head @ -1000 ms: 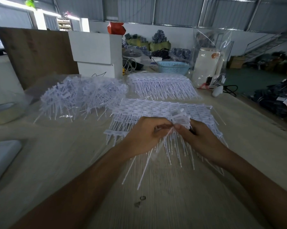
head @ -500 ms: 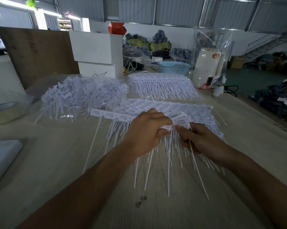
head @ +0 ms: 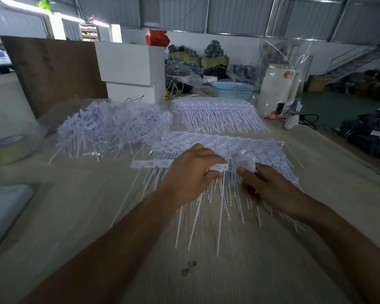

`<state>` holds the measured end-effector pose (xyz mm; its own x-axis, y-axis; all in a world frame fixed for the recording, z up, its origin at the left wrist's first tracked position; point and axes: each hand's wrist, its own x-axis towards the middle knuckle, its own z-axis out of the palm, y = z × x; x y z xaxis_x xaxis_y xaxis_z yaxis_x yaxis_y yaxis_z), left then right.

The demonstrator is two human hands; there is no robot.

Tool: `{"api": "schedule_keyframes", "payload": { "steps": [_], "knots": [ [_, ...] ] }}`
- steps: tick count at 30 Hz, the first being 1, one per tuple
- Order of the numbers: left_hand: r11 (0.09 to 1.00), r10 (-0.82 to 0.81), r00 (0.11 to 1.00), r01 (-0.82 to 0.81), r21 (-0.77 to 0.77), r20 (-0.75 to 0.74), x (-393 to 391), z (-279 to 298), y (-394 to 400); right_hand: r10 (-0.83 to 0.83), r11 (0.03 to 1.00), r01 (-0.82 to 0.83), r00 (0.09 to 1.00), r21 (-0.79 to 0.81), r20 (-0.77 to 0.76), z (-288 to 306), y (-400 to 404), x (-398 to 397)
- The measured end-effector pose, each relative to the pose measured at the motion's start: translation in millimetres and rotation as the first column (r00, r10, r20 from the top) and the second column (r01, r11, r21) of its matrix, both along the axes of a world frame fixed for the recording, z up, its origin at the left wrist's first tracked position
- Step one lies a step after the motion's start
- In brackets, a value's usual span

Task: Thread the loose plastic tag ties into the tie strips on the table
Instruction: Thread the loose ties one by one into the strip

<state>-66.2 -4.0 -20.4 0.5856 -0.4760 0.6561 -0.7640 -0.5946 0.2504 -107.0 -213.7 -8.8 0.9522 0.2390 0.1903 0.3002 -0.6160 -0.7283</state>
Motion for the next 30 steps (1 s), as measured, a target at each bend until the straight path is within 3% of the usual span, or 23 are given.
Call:
{"api": "schedule_keyframes", "payload": {
  "steps": [5,9,15,20,25,30],
  "knots": [
    [0.983,-0.047,0.993,0.027,-0.183,-0.107,-2.3,1.3,-4.7,-0.047,0.975,0.057,0.998,0.214,-0.053,5.7,1.4,-3.2],
    [0.940,-0.097,0.984,0.042,-0.339,-0.147,-12.2,4.1,-14.6,-0.105,0.877,0.170,0.981,0.450,-0.166,10.4,7.0,-4.5],
    [0.936,-0.131,0.978,0.068,-0.346,-0.160,-16.9,3.3,-19.6,0.043,0.880,0.099,0.958,0.464,-0.285,8.4,15.4,-11.1],
    [0.941,-0.232,0.952,0.168,-0.292,-0.199,-13.3,2.3,-14.9,0.000,0.838,0.155,0.959,0.524,-0.283,7.5,15.8,-9.0],
    [0.989,-0.070,0.978,0.042,-0.143,-0.199,-3.0,-2.5,-7.6,-0.047,0.762,0.249,0.942,0.597,-0.333,6.8,9.4,-4.3],
    [0.983,-0.013,0.998,0.003,-0.186,-0.056,-2.5,-3.0,-8.5,0.011,0.780,0.207,0.939,0.591,-0.343,7.5,10.8,-5.5]
  ]
}}
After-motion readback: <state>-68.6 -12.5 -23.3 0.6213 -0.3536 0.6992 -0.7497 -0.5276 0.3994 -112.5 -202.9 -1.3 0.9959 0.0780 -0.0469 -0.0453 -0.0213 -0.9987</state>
